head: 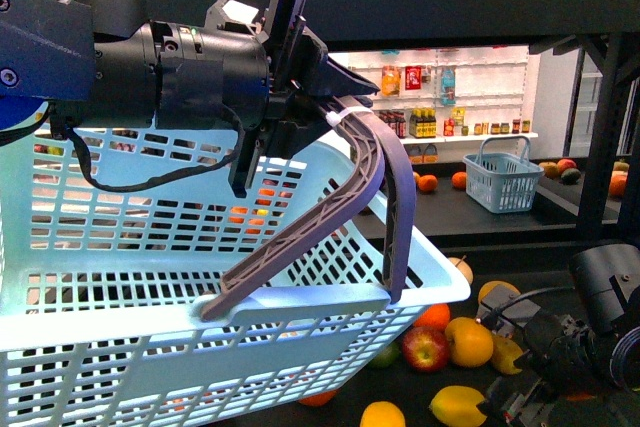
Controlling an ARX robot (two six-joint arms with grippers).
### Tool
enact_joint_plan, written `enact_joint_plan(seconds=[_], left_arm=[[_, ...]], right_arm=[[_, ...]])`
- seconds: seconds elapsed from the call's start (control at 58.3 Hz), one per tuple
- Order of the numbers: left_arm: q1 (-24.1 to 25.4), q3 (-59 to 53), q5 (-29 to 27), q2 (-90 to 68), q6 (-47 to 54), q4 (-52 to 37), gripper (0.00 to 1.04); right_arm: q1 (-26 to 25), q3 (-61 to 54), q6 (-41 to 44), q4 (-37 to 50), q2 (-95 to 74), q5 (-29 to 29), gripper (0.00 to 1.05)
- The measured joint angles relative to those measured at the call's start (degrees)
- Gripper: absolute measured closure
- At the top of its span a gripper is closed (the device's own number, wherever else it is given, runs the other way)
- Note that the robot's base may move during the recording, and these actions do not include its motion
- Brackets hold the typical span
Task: Pick lemon from shelf
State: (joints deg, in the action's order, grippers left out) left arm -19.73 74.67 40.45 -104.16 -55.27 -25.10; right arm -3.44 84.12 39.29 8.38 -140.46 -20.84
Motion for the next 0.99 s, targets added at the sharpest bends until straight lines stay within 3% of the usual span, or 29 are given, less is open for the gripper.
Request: enact_joint_plan(seconds=[0.326,0.651,0.994], left_arm=[[0.0,0.0,-0.1,0.0,0.0,0.0,0.97],[0.0,0.0,0.0,0.0,0.0,0.0,0.97],[0.0,0.0,-0.1,0.0,0.0,0.0,0.97]], right_arm=[[-2.2,11.3,29.2,-3.0,-13.2,-1.7,0.07],[-1.2,28.2,32.6,-3.3,-25.2,-3.2,0.07],[-0.6,45.9,28.4,-11.7,-34.6,-2.7,0.07]])
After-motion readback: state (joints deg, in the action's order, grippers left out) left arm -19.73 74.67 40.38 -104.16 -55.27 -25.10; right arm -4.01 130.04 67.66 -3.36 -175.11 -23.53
